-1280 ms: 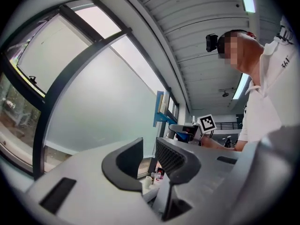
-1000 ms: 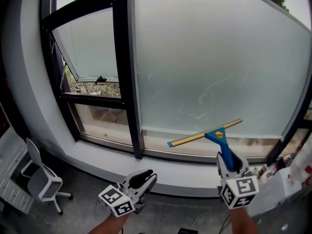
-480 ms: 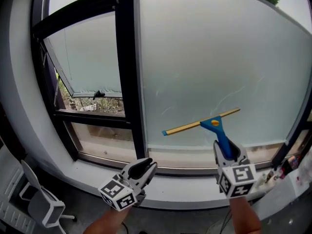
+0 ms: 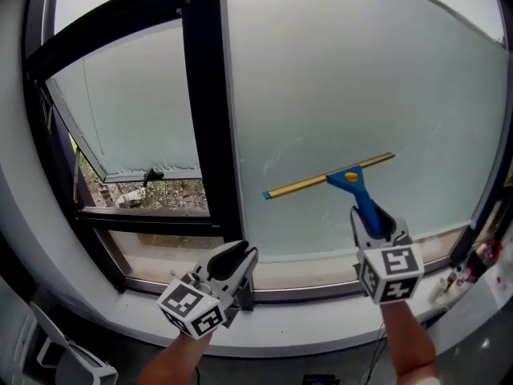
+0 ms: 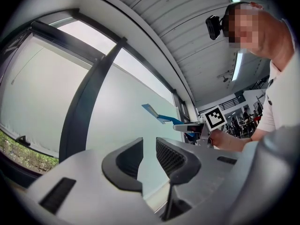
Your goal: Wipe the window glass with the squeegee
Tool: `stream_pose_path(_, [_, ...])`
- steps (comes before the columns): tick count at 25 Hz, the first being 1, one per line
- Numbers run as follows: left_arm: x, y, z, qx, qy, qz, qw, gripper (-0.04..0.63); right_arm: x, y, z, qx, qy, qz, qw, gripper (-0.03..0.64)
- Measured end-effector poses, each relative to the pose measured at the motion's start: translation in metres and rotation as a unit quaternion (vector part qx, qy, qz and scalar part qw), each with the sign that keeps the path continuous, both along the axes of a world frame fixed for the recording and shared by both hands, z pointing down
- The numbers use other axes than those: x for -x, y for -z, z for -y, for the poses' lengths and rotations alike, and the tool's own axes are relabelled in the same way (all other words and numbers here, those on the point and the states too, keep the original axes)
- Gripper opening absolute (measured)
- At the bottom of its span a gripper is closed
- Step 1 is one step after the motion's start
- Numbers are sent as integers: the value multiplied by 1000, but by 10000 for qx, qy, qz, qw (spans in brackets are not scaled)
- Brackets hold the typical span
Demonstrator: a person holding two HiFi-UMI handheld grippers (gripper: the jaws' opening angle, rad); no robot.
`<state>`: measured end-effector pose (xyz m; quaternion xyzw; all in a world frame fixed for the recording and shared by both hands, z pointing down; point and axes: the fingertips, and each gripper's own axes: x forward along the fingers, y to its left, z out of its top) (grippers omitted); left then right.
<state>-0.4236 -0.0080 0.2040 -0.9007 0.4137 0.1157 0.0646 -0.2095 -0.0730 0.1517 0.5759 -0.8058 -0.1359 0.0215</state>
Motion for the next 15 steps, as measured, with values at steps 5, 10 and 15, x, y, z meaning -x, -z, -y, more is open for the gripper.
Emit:
stream_pose_path(5, [6, 13, 43, -96, -64, -8, 9999, 107, 15, 17, 43, -124, 0, -137, 9998, 153])
stream_pose_path(10, [13, 26, 96, -198, 127, 8, 9997, 107, 29, 41, 99, -392, 162, -221, 9989, 153])
stream_pose_path(15, [12, 50, 143, -434, 328, 71, 9985, 107, 39, 78, 148, -779, 312, -324, 9959, 153])
